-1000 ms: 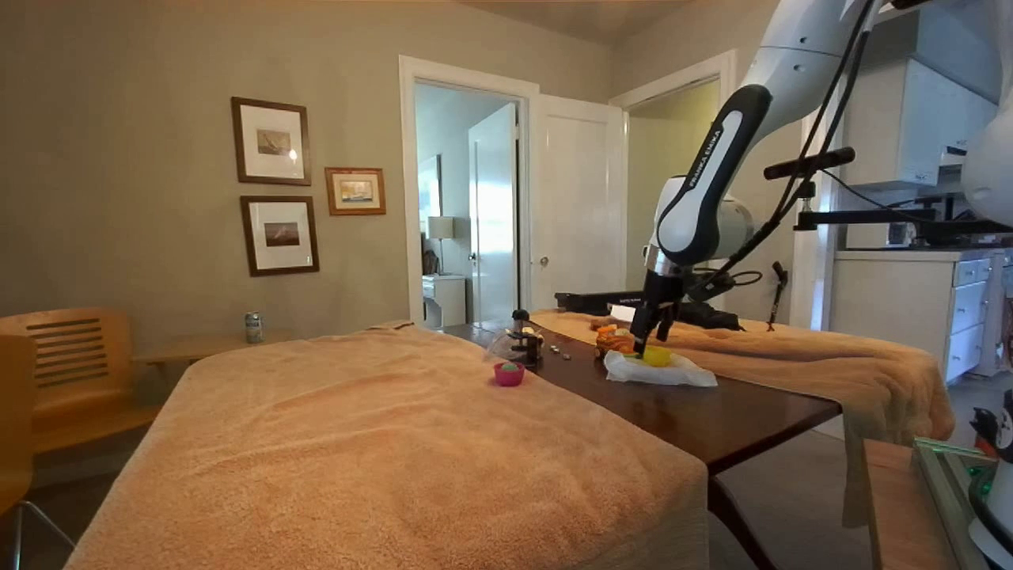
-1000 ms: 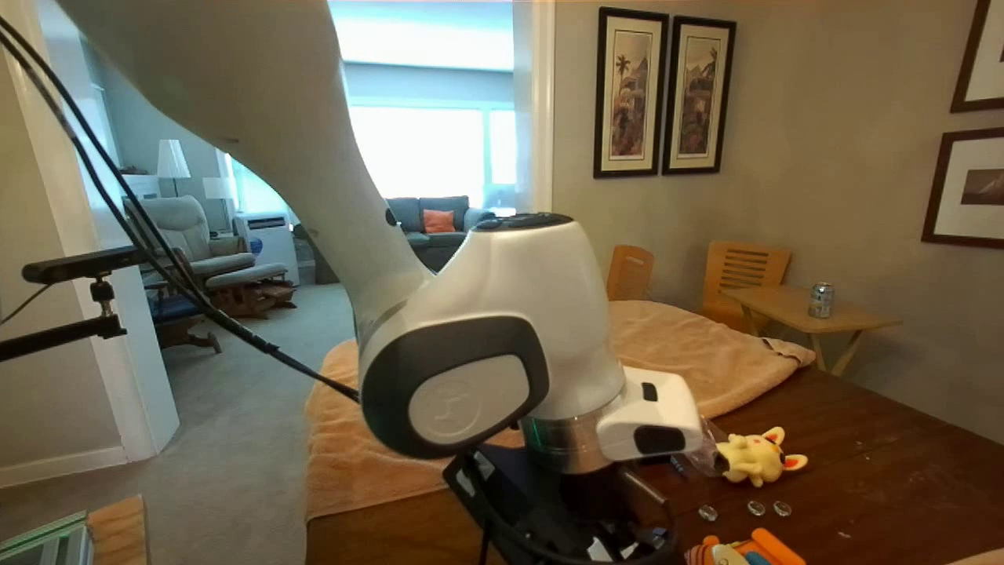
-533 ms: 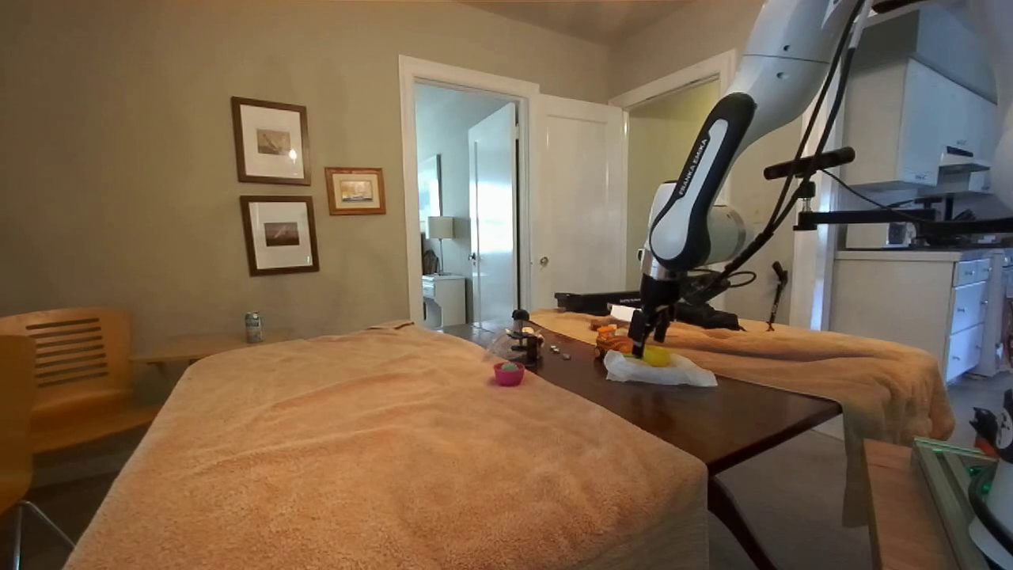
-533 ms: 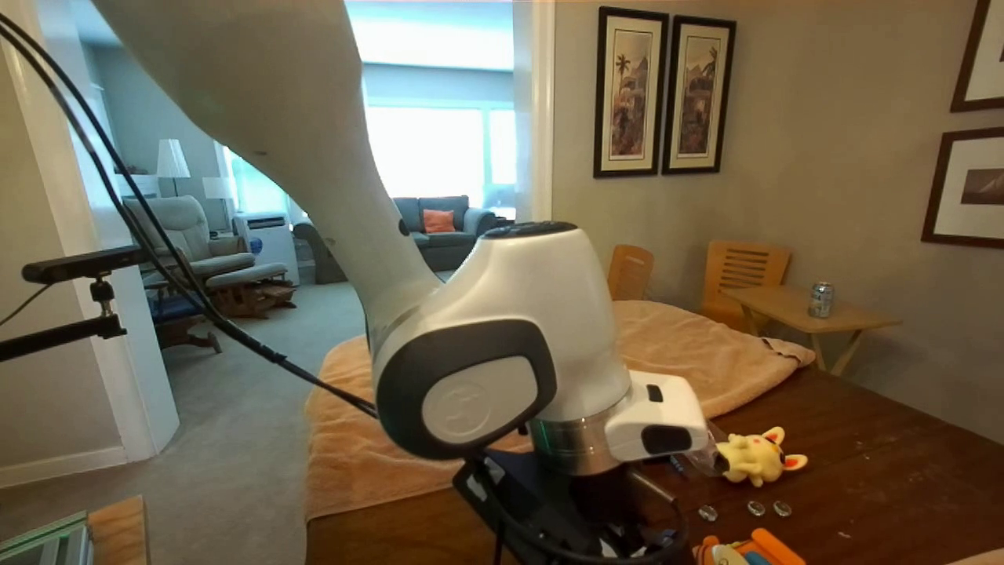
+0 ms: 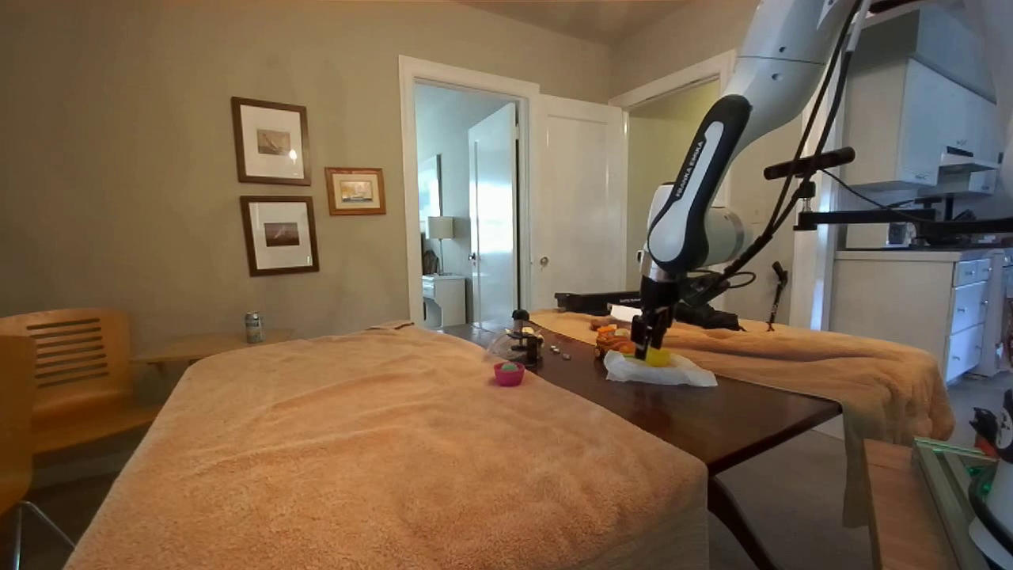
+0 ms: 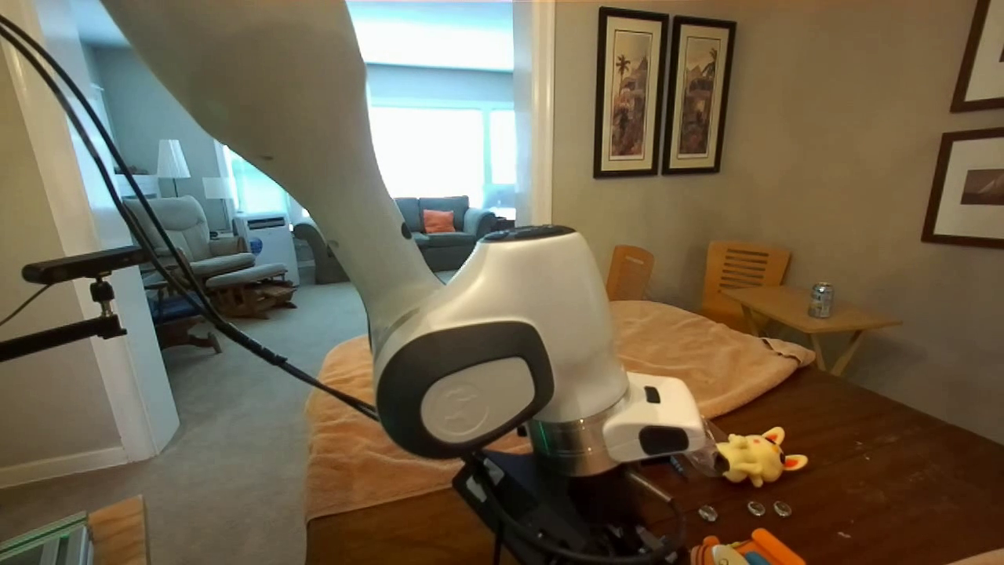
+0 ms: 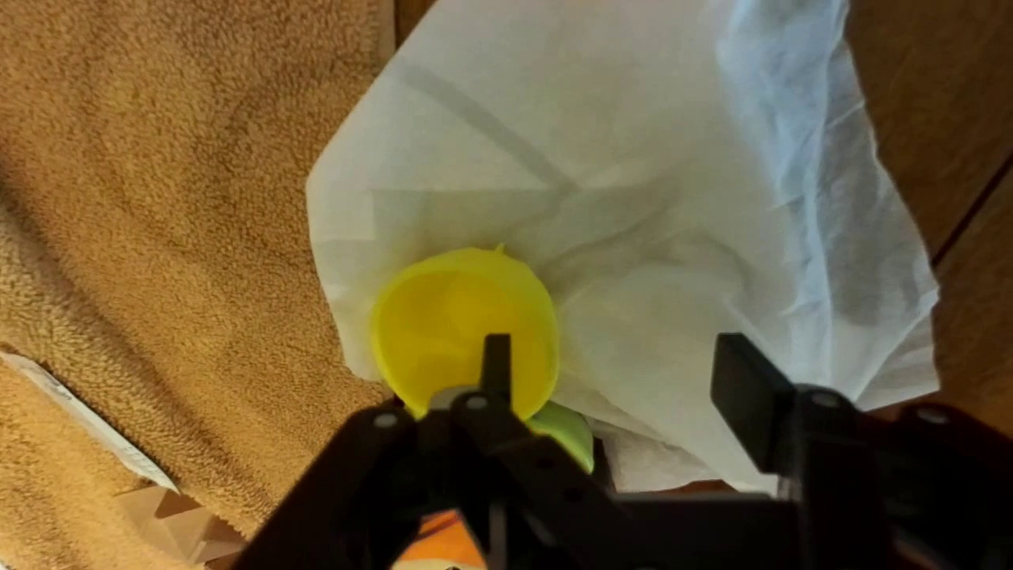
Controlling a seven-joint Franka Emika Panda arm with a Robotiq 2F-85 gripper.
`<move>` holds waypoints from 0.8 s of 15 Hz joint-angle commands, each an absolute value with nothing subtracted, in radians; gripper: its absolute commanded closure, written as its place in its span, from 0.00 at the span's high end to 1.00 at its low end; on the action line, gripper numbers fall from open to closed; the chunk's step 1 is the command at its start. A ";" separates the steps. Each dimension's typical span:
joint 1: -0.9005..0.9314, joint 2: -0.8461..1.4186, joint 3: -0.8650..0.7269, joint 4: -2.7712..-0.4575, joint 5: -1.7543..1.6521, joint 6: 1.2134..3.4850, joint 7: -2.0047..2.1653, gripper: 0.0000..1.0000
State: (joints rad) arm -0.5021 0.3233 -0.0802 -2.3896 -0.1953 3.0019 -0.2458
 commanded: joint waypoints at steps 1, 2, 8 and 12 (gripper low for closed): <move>-0.460 0.324 -0.113 -2.392 -0.154 3.004 -0.273 0.61; -0.458 0.325 -0.114 -2.392 -0.153 3.004 -0.273 0.55; -0.457 0.325 -0.116 -2.392 -0.152 3.004 -0.273 0.51; -0.457 0.325 -0.116 -2.392 -0.151 3.004 -0.272 0.51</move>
State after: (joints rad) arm -0.4942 0.3248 -0.0859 -2.3897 -0.1900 3.0019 -0.2459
